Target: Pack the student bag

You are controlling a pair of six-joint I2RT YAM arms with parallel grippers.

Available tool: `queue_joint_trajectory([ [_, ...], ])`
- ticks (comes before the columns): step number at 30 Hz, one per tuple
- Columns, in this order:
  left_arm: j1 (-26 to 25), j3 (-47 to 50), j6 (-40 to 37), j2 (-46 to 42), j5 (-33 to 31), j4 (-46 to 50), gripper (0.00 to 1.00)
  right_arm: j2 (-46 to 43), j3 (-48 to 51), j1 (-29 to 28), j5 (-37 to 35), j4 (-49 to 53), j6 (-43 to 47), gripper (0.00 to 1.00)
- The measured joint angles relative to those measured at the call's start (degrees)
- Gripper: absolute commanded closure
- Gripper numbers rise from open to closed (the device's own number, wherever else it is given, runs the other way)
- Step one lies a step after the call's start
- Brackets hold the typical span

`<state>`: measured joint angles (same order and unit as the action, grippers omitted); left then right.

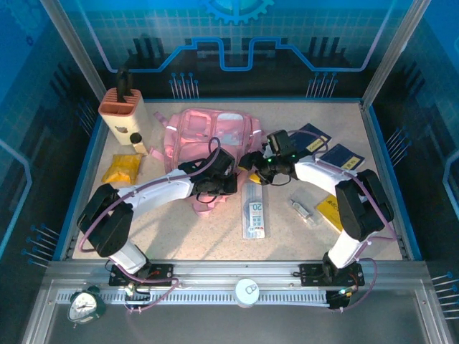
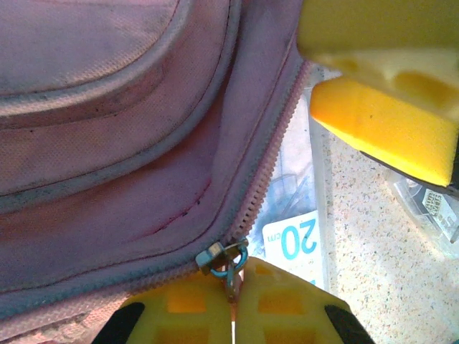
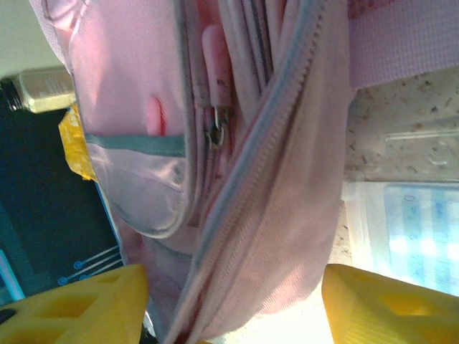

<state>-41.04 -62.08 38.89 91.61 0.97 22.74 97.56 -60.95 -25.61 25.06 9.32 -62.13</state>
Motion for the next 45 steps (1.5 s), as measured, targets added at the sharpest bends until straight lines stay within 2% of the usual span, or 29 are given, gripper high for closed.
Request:
queue_joint_trajectory([
  [7,0.0,-0.7,0.0,0.3,0.6,0.1,1.0,2.8,-0.9,0.0,-1.1,-3.5,-1.1,0.65],
  [9,0.0,-1.2,0.0,0.3,0.7,0.5,1.0,3.5,-1.0,0.0,-1.1,-3.8,-0.7,0.74],
  [15,0.0,-1.5,-0.1,0.2,0.8,0.6,1.0,4.6,-2.8,0.2,-1.6,-2.2,3.0,0.92],
  [21,0.0,2.4,-0.1,-3.6,-0.3,0.2,1.0,5.4,-4.8,1.7,-0.6,0.1,6.7,1.0],
  [25,1.0,6.8,-0.2,-8.4,-1.8,1.0,1.0,7.7,-7.7,3.7,0.5,1.5,8.7,1.0],
  [30,4.7,11.3,-0.2,-13.7,-2.2,2.1,1.0,11.6,-14.3,5.6,0.2,4.9,11.3,0.99],
  [34,6.1,11.7,0.0,-14.4,-1.7,1.7,1.0,14.0,-19.9,5.7,-0.6,8.0,13.4,0.88],
  [38,6.0,11.4,0.4,-13.7,-0.5,0.1,1.0,14.4,-22.0,5.9,-1.0,9.5,15.5,0.67],
  [41,5.9,10.3,0.9,-11.5,0.0,-0.2,1.0,14.2,-22.3,6.1,-0.3,10.8,17.3,0.54],
  [45,5.5,8.0,1.5,-8.6,0.1,-0.3,1.0,10.3,-18.7,6.4,1.1,12.4,18.5,0.43],
])
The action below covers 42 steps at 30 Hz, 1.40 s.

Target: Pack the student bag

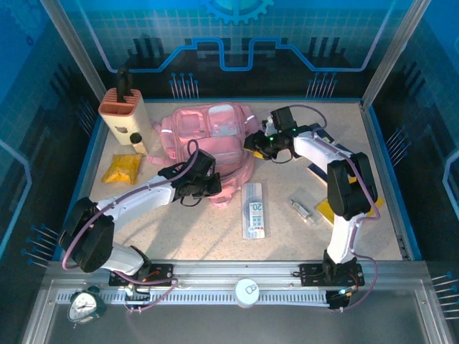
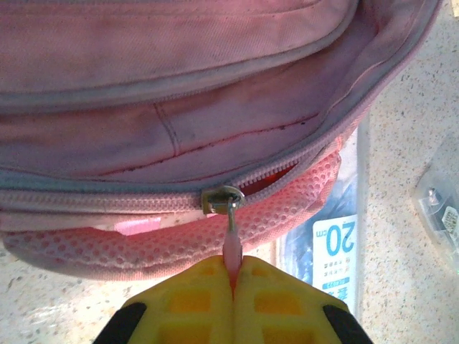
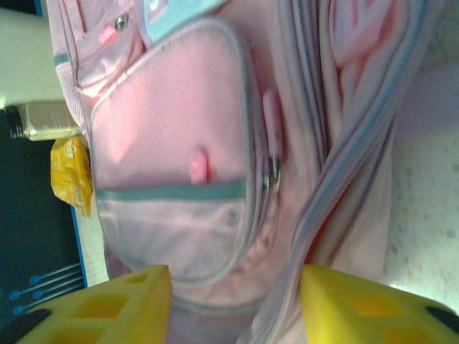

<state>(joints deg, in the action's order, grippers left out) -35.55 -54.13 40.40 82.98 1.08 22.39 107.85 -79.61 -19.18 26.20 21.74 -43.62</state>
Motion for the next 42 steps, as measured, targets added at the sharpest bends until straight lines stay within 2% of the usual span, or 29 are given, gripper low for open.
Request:
queue_joint_trajectory([
  [4,-0.8,-2.2,0.0,1.6,0.3,-0.1,1.0,-6.4,6.1,-0.3,2.3,0.4,-2.4,0.37],
  [8,-1.8,-3.7,0.0,2.9,0.3,-0.2,1.0,-9.9,12.2,-2.7,3.0,-1.9,-8.6,0.32],
  [16,-2.8,-5.6,-0.3,4.8,0.3,0.1,1.0,-9.8,14.7,-6.8,-1.3,-3.4,-16.7,0.35],
  [18,-2.9,-5.9,-0.4,5.0,0.3,0.1,1.0,-8.9,13.9,-7.1,-2.9,-3.6,-17.2,0.41],
  [20,-2.9,-6.0,-0.5,5.2,0.3,0.3,1.0,-7.8,13.0,-7.2,-4.1,-3.9,-17.6,0.52],
  [25,-3.0,-6.5,-2.0,5.2,0.3,1.4,1.0,-6.0,12.5,-7.1,-6.1,-3.7,-15.5,0.72],
  [30,-3.0,-6.5,-3.5,5.2,0.3,1.8,1.0,-5.8,12.0,-6.7,-6.7,-2.7,-12.4,0.99],
  [37,-2.8,-5.2,-5.5,4.3,-1.2,3.0,1.0,-4.6,9.9,-4.8,-6.7,-1.1,-8.4,1.0],
  [42,-0.2,-1.2,-6.9,1.2,-2.8,4.2,1.0,-1.8,5.7,-2.8,-6.3,1.5,-5.7,1.0],
])
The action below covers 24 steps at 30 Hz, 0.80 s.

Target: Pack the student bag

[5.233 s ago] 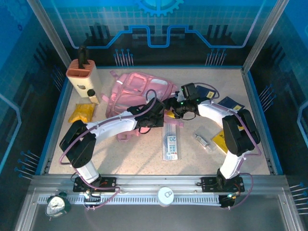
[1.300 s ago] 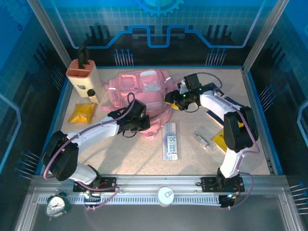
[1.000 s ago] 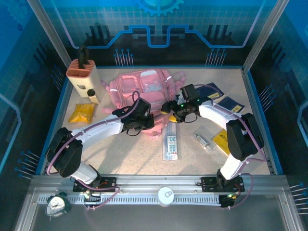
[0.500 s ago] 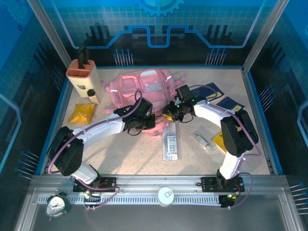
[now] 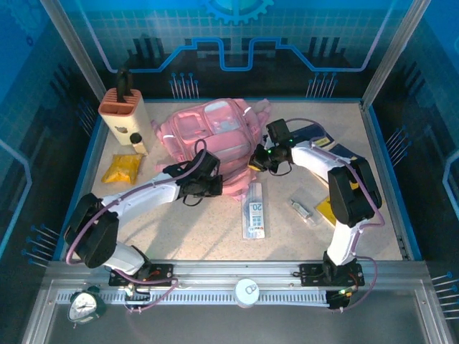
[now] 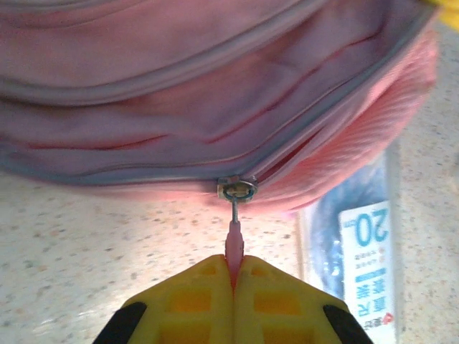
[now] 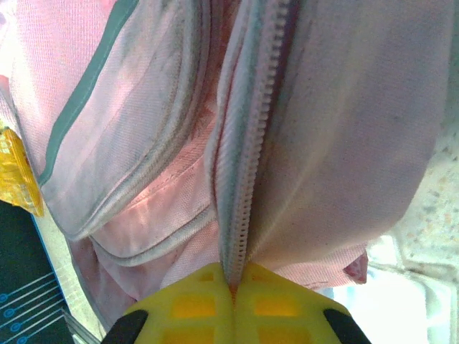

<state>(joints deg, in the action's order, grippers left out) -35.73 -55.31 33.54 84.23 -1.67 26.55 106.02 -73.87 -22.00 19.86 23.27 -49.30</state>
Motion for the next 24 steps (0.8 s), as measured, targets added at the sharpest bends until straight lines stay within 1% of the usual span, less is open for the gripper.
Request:
queue_joint_trajectory([
  [4,2.2,1.0,-1.2,-0.5,-1.3,1.6,1.0,1.5,-3.4,1.1,-0.7,1.9,1.9,1.0],
  [6,2.6,1.2,-1.7,-0.5,-1.5,1.7,1.0,1.6,-4.3,1.1,-1.3,2.6,2.5,0.88],
  [7,2.6,1.2,-1.9,-0.5,-1.5,1.5,1.0,1.6,-4.6,1.0,-1.5,3.0,2.7,0.84],
  [8,2.6,1.2,-2.0,-0.5,-1.3,1.4,1.0,1.6,-4.9,0.9,-1.8,3.5,3.1,0.77],
  [9,2.6,1.2,-2.0,-0.5,-1.0,1.1,1.0,1.6,-5.1,0.9,-2.4,4.0,3.3,0.68],
  [10,2.6,1.3,-1.8,-0.5,-0.8,0.8,1.0,1.6,-5.5,0.8,-3.4,4.8,3.6,0.62],
  [12,2.6,1.6,-0.9,-0.5,0.0,0.0,1.0,1.2,-5.8,0.6,-5.2,6.0,3.8,0.53],
  [14,2.6,1.8,-0.1,-0.5,0.5,-1.1,1.0,-0.1,-5.5,0.0,-6.5,7.4,3.5,0.49],
  [17,2.6,1.8,0.9,-0.5,0.9,-2.3,1.0,-3.4,-4.6,-2.0,-8.9,9.9,2.4,0.38],
  [19,2.6,1.8,1.0,-0.5,1.1,-2.5,1.0,-5.4,-4.2,-4.1,-10.1,11.1,1.3,0.35],
  [24,2.6,1.8,1.0,-0.4,1.4,-2.5,1.0,-7.6,-3.8,-10.4,-13.1,12.3,-2.5,0.33],
])
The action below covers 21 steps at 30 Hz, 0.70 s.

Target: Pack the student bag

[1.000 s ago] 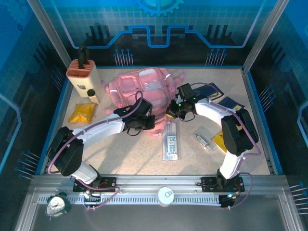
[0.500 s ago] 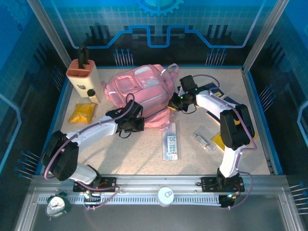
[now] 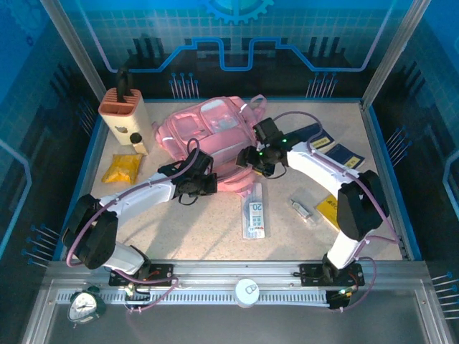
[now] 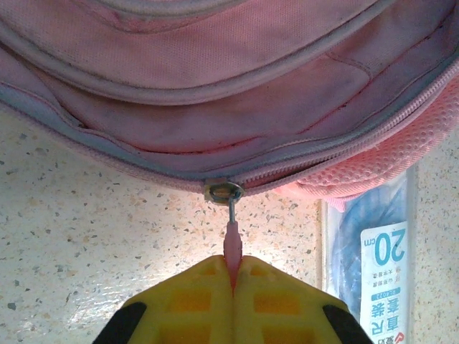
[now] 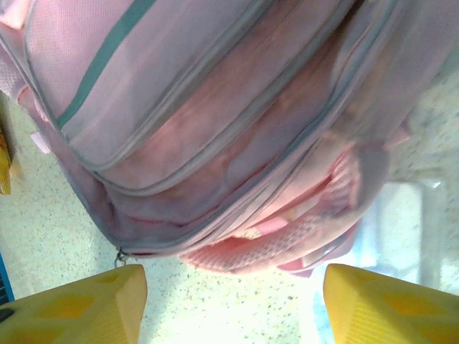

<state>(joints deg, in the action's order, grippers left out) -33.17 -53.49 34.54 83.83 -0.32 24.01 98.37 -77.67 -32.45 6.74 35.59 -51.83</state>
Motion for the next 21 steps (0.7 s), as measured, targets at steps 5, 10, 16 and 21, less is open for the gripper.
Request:
queue_joint_trajectory([
  [5,0.0,0.1,0.0,0.0,0.4,-0.4,1.0,2.0,-0.8,-4.5,-1.8,0.5,-4.0,0.34],
  [10,0.0,0.4,-0.1,0.0,0.9,-1.0,1.0,6.3,-3.1,-6.2,-2.5,0.4,-7.1,0.35],
  [16,0.0,0.4,-0.2,0.0,1.7,-1.7,1.0,9.9,-5.7,-7.6,-3.8,0.1,-8.9,0.43],
  [21,0.0,0.8,-0.4,0.0,1.7,-1.8,1.0,13.3,-6.4,-7.7,-3.6,-1.1,-10.3,0.52],
])
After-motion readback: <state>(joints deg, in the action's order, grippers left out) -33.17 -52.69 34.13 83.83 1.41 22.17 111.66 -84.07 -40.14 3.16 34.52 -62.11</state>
